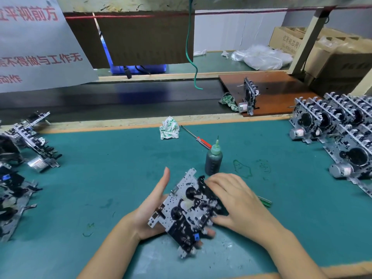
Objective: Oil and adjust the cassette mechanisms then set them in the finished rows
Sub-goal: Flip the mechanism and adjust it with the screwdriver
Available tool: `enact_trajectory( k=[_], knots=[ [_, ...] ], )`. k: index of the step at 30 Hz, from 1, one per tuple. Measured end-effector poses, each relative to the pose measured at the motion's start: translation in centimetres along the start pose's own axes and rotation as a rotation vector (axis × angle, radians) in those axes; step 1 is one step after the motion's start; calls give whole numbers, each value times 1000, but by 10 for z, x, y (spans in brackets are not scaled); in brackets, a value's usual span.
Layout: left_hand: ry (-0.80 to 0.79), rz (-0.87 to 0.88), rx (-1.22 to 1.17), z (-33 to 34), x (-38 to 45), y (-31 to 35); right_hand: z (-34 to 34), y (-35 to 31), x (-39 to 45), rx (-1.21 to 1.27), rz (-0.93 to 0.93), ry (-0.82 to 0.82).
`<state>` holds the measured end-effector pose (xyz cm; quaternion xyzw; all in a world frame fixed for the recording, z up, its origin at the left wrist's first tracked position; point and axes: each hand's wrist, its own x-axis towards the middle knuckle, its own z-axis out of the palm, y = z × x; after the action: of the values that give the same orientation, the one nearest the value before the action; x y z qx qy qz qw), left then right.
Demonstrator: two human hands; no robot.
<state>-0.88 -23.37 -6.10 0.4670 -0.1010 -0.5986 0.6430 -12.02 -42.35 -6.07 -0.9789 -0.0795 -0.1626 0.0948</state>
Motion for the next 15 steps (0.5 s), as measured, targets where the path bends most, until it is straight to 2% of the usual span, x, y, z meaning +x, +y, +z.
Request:
enact_trajectory(
  k=[5, 9, 10, 12, 14, 15],
  knots=[
    [30, -85, 13, -1, -1, 8, -9, 3, -12, -39, -18, -14],
    [92, -16, 57, -8, -5, 16, -11, 4, -28, -45, 14, 5],
    [149, 14, 130, -10, -8, 18, -11, 5, -31, -38, 38, 16],
    [416, 121, 376, -8, -17, 17, -11, 5, -35, -24, 87, 41],
    [726, 265, 775, -2, -30, 9, -9, 4, -38, -19, 121, 56],
    [791, 310, 987, 3, -37, 3, -8, 2, -38, -25, 130, 63]
  ],
)
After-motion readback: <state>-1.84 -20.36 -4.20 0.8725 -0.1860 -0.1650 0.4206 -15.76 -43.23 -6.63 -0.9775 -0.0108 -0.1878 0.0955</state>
